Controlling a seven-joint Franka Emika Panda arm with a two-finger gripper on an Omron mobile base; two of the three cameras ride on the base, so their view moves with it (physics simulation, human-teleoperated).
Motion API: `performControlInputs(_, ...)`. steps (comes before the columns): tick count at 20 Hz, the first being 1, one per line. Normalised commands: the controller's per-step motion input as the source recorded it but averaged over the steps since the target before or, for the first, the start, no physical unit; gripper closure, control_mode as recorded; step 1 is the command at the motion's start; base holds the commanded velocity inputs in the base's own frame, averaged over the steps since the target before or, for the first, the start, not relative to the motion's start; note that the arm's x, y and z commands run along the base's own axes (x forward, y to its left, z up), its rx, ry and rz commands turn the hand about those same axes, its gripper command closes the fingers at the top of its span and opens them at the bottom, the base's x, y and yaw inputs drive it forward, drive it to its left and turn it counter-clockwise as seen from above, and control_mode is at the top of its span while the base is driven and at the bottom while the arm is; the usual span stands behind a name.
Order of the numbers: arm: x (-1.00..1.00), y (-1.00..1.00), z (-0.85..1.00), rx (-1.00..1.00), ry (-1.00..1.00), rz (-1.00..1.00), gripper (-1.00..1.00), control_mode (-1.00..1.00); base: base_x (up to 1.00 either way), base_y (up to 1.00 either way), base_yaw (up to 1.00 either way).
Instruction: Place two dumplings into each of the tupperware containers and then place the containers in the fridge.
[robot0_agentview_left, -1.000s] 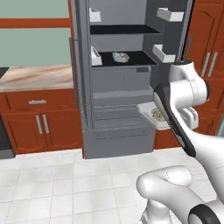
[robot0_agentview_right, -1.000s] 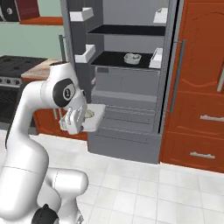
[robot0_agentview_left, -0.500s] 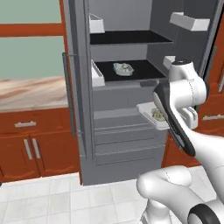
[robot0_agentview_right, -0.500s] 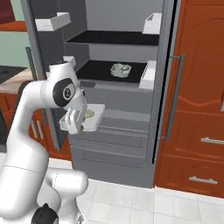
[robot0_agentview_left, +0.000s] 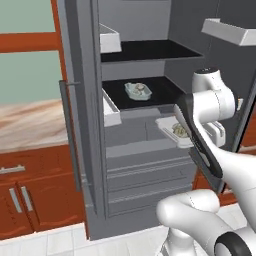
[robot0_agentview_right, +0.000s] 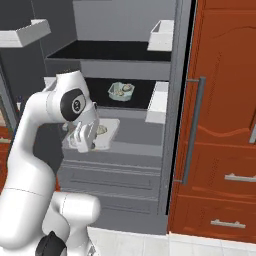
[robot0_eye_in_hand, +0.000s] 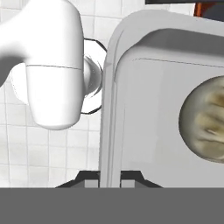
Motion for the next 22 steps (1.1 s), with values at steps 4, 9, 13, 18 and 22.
performControlInputs(4, 0.00, 0.00, 0.00, 0.00, 0.00, 0.00, 1.00, 1.00, 0.53, 0.13, -0.22)
performControlInputs(9, 0.00, 0.00, 0.00, 0.00, 0.00, 0.00, 1.00, 1.00, 0.49, 0.12, -0.20)
performControlInputs(13, 0.00, 0.00, 0.00, 0.00, 0.00, 0.00, 1.00, 1.00, 0.47, 0.31, -0.06)
performControlInputs(18, 0.00, 0.00, 0.00, 0.00, 0.00, 0.00, 1.00, 1.00, 0.49, 0.30, 0.10)
performControlInputs(22, 0.00, 0.00, 0.00, 0.00, 0.00, 0.00, 1.00, 1.00, 0.56, -0.18, 0.19)
